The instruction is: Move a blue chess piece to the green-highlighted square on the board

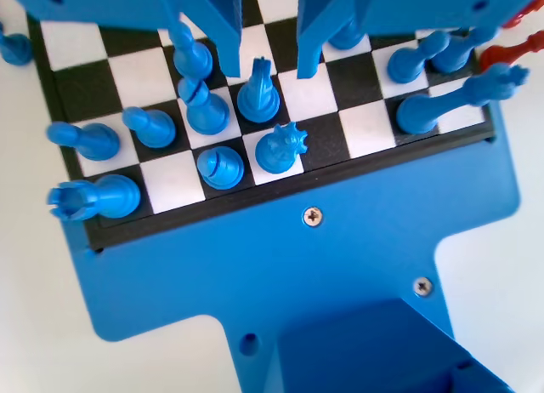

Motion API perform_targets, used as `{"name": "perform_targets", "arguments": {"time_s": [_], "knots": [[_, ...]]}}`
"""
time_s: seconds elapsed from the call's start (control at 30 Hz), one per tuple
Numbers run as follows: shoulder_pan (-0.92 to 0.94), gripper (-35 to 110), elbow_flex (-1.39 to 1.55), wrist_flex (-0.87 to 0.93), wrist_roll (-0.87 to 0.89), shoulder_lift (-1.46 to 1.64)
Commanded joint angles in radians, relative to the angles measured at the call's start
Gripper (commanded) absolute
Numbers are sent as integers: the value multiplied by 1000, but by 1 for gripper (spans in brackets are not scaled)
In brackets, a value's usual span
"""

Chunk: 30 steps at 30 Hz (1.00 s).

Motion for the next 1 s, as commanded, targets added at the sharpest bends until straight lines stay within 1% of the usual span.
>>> {"name": "perform_targets", "arguments": {"time_s": [0.0,0.97], "knots": [[-3,13,-14,-3,-11,2],[-8,9,38,-67,-25,-29]]}}
